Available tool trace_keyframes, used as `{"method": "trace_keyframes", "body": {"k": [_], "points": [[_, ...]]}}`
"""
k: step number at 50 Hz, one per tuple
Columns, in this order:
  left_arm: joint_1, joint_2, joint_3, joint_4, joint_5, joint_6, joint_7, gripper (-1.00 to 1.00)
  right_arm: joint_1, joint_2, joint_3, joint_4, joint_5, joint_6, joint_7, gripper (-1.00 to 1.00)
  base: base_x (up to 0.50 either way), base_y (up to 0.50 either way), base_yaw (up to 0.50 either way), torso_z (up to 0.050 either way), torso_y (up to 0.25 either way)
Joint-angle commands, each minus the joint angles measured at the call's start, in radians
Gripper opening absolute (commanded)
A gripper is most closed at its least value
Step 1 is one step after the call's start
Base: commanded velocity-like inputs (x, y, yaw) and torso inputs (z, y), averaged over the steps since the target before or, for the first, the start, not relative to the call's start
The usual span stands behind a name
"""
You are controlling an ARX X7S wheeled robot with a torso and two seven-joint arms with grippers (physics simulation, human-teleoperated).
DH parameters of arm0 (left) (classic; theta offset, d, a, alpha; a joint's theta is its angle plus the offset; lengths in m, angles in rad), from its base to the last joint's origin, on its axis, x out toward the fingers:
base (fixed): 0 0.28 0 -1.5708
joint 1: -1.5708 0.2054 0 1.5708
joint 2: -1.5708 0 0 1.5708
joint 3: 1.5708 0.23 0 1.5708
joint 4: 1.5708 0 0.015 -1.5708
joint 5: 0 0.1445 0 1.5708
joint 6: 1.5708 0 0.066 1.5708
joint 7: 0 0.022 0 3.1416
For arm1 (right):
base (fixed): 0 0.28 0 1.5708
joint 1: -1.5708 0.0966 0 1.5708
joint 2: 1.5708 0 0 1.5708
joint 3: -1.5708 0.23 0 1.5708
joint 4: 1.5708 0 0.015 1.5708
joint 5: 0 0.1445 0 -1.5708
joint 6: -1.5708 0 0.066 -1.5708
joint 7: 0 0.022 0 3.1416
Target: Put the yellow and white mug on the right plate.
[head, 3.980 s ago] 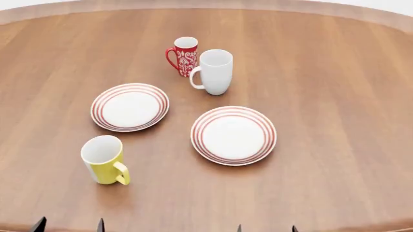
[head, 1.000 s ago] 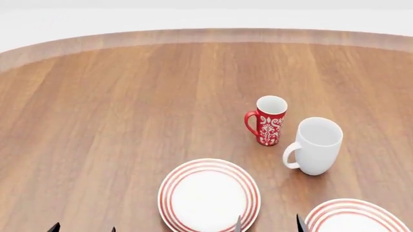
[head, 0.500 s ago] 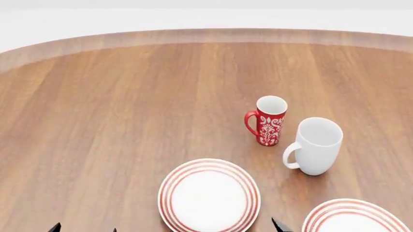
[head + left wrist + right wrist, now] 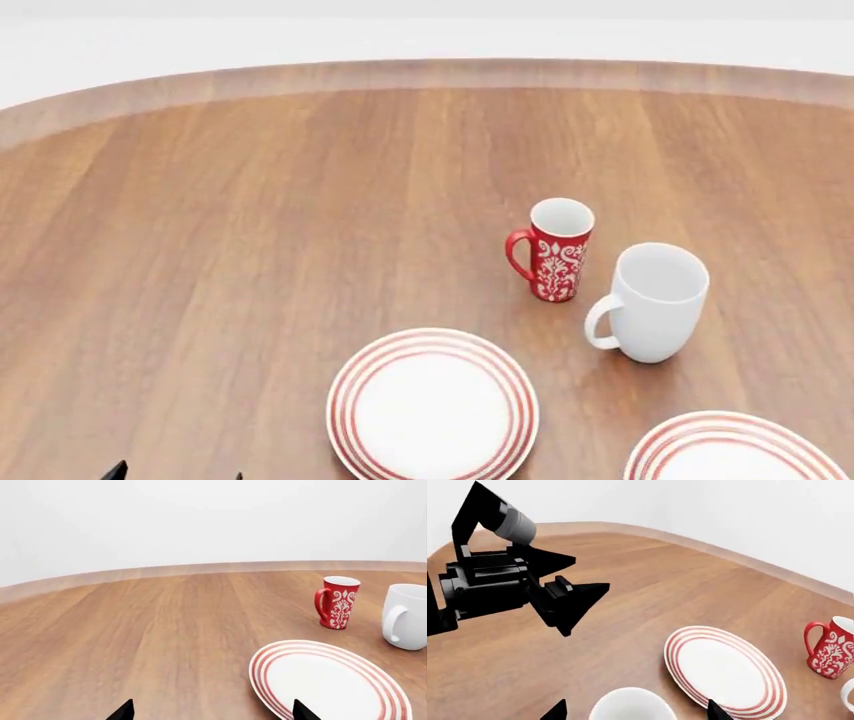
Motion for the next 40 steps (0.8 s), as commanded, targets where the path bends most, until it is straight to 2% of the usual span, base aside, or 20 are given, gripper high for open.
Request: {"method": "trace_keyframes", "body": {"k": [1, 2, 16, 40], "points": [[-0.002, -0.004, 0.007, -0.004, -0.002, 0.003, -0.006, 1.0, -0.035, 0.048, -0.012, 0.002, 0.023, 0.03, -0.037, 1.0, 0.0, 0.0, 0.0, 0.0, 0.0], [-0.002, -0.004, 0.007, -0.002, -0.002, 0.003, -0.007, 1.0, -0.024, 0.055, -0.03, -0.002, -0.004, 0.092, -0.016, 1.0, 0.0, 0.0, 0.0, 0.0, 0.0], [-0.001, -0.008, 0.016, -0.001, -0.006, 0.004, -0.013, 1.0, -0.039, 0.07, -0.028, 0.059, 0.029, 0.088, -0.051, 1.0, 0.0, 0.0, 0.0, 0.0, 0.0], [0.003, -0.02, 0.026, 0.022, -0.026, -0.002, -0.016, 1.0, 0.012, 0.033, -0.033, 0.183, 0.068, 0.071, -0.092, 1.0, 0.0, 0.0, 0.0, 0.0, 0.0]]}}
